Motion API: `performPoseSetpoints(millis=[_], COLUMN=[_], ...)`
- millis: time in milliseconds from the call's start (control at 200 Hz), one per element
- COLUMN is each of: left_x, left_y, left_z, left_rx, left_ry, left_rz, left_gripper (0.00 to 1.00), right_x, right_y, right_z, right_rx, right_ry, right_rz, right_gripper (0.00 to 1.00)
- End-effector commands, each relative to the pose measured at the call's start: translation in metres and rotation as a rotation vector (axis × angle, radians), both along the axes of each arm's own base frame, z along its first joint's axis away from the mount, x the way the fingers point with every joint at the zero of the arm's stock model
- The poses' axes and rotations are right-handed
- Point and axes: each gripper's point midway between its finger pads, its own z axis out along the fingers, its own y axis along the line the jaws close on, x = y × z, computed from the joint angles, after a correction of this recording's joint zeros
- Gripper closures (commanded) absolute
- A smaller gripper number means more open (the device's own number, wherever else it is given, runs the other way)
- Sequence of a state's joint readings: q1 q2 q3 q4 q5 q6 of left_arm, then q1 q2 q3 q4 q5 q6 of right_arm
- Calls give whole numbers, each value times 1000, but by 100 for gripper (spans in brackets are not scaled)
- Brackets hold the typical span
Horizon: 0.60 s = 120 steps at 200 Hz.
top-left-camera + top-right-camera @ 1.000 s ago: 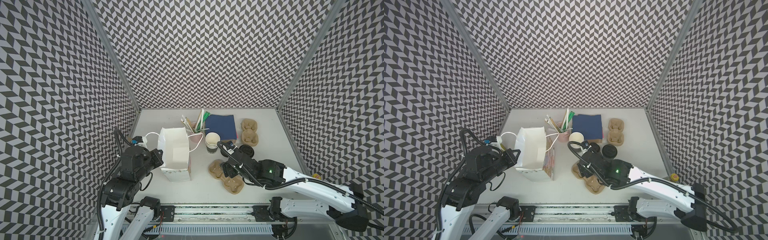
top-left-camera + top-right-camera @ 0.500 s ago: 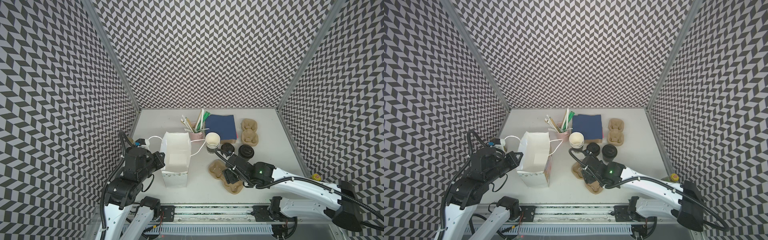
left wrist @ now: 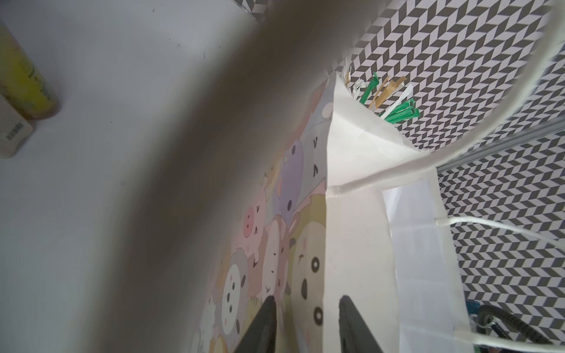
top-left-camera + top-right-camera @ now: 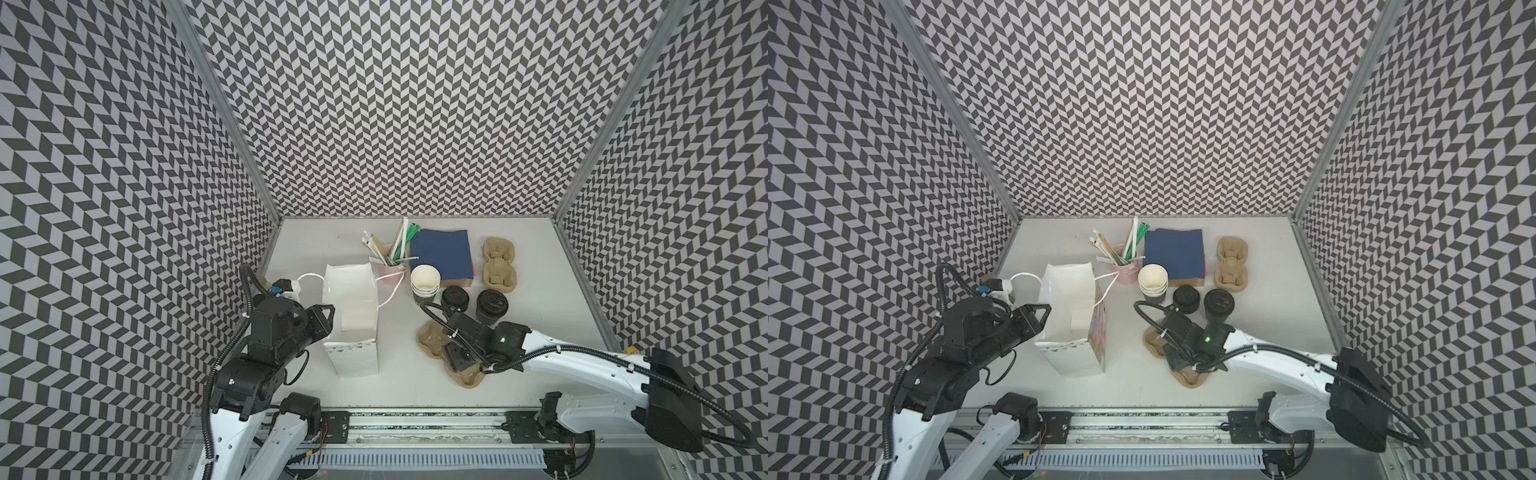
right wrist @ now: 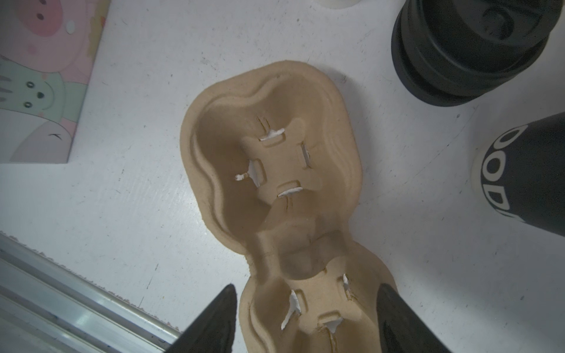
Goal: Pack a coffee takeout order
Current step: Place the takeout bag at the middle-left of the table, then rotate the takeout bag at the middle-left of the table.
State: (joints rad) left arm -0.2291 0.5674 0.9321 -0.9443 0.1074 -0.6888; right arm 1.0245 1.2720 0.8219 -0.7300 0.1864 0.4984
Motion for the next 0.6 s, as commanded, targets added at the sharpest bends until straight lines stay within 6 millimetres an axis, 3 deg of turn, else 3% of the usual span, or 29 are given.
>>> performPoseSetpoints(millis=[0,155,320,461,596], left_x=[-1,-1,-1,6,16], left_y=[-4,-1,7,18,16], left_z=[37,72,93,90,72], left_rx=[-38,-27,27,127,180], left_ry=[-95,-167,-227,-234,-199], left_rz=[-19,-13,5,33,10], left_gripper=[57,48,41,39,39], right_x=[7,8,8,7,6], right_y=[7,10,7,7,7], right_z=[4,-4,-10,-11,-13], right_rx=[44,32,6,7,-1], right_ry=[-4,23,31,31,38], right_rz=[-8,12,3,3,8], right_gripper=[31,35,36,36,36])
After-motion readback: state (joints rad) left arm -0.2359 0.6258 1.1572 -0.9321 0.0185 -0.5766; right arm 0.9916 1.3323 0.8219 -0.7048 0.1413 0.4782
